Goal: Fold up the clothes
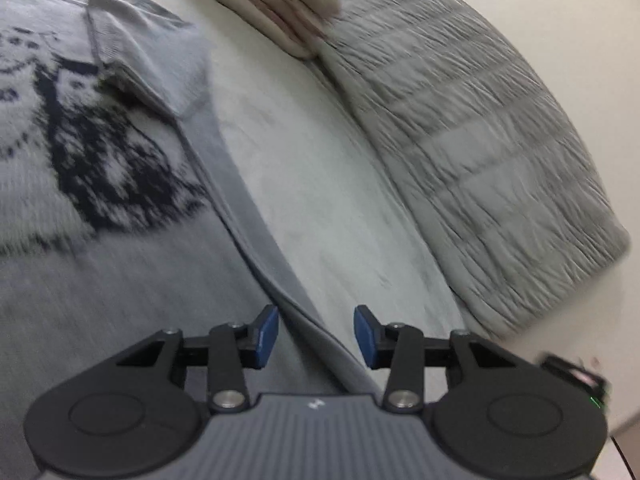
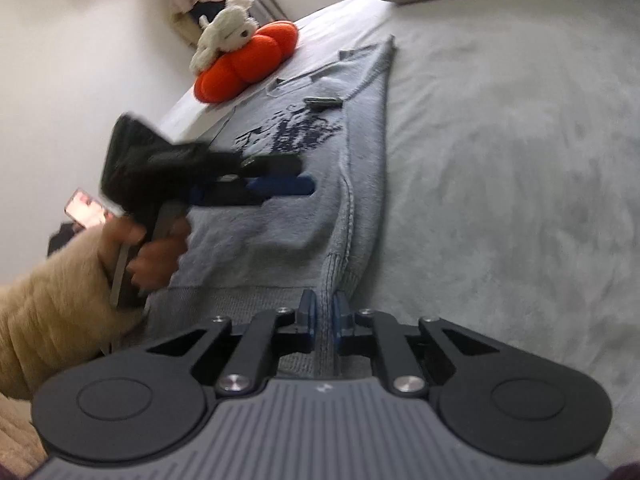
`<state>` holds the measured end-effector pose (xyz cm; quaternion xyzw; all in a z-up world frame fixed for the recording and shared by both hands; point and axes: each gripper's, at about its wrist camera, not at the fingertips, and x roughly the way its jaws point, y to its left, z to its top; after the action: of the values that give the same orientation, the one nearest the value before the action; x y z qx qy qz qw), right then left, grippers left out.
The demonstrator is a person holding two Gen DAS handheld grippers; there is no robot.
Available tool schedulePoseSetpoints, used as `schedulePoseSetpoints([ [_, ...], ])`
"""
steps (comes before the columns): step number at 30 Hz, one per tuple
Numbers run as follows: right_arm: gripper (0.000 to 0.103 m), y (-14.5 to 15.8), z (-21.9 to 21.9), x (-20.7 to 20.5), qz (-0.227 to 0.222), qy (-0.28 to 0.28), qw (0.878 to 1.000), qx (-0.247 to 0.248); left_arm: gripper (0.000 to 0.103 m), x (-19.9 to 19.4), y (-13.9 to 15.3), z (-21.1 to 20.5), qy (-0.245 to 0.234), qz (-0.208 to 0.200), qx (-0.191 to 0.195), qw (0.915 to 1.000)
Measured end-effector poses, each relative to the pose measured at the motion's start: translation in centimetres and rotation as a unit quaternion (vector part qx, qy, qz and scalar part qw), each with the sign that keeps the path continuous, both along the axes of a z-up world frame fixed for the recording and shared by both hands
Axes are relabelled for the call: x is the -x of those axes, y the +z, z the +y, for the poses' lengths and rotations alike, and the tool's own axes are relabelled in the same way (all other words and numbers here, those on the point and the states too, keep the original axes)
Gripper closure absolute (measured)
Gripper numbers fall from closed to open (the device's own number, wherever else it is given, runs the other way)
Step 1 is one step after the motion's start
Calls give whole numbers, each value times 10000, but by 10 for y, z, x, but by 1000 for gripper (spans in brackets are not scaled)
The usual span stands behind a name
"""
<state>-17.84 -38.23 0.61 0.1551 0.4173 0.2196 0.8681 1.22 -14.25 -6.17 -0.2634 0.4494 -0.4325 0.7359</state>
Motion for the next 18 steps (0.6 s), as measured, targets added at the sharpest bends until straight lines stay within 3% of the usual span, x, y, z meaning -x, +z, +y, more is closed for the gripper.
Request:
schedulePoseSetpoints([
  [7,93,19,23,-1,-197,435,9973,564,68,-17,-2,-9,662,167,-217,9974],
  [9,93,21,29,-2,-223,519,9954,778,86,-21,-1,-10,810,186,-263,9962],
  [10,93,22,31,-4,-223,560,9944,866,101,-22,-1,-9,858,202,-295,9957],
  [18,93,25,46,-5,-111,971,9859,1356,101,-15,18,1,842,-405,-608,9938],
])
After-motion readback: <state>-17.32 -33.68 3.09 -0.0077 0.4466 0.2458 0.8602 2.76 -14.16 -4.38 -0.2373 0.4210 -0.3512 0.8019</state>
